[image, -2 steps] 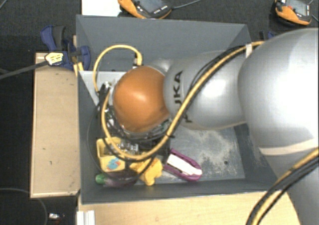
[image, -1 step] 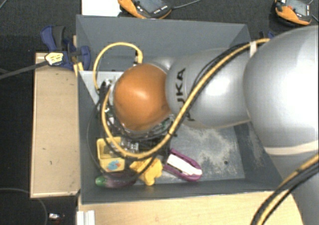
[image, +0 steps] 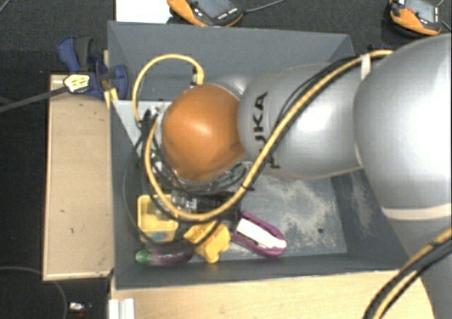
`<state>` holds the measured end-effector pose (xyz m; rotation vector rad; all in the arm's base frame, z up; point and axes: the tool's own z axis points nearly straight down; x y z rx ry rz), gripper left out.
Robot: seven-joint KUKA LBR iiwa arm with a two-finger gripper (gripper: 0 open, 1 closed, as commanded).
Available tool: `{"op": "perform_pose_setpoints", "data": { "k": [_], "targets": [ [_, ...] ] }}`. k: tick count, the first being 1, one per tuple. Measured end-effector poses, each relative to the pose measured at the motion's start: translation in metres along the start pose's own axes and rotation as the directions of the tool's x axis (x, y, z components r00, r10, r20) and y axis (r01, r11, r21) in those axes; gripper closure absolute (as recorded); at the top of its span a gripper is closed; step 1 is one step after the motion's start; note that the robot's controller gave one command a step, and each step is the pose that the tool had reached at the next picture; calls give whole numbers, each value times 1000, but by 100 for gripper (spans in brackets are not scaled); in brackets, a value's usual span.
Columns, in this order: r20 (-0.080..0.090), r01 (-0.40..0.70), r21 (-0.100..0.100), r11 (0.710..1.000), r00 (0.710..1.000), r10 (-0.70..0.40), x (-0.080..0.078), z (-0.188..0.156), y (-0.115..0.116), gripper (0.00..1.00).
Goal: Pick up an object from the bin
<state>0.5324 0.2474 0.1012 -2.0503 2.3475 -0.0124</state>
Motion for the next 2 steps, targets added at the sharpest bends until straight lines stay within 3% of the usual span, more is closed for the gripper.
{"op": "perform_pose_setpoints", "data": {
  "k": [2],
  "targets": [
    [5,-9,3,1000,1000,9,-1,-16,0,100]
  ]
}}
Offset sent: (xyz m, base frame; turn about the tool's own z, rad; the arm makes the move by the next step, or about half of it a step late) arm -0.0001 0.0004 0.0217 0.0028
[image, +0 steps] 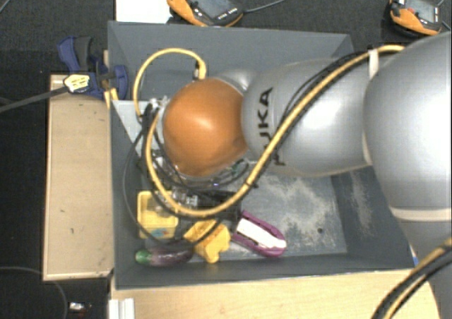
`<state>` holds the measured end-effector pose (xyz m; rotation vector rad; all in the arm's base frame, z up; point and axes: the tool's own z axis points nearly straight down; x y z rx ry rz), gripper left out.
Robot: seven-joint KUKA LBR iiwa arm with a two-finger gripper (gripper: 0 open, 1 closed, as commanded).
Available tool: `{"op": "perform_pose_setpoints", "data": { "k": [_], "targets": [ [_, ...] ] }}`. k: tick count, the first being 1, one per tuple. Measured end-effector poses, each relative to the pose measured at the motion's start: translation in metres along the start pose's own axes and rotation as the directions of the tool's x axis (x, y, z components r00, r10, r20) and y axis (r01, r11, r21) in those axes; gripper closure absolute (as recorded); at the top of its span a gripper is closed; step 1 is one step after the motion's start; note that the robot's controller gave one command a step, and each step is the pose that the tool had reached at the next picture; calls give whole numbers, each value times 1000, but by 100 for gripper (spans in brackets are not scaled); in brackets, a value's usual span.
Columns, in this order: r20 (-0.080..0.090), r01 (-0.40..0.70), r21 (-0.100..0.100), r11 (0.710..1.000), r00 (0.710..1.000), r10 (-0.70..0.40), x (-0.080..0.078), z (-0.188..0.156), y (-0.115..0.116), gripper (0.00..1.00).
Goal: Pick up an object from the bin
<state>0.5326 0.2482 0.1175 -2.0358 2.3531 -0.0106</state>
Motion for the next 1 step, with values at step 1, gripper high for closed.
{"op": "perform_pose_setpoints", "data": {
  "k": [1],
  "targets": [
    [-5,-1,-10,1000,1000,1,1,-22,2,100]
  ]
}}
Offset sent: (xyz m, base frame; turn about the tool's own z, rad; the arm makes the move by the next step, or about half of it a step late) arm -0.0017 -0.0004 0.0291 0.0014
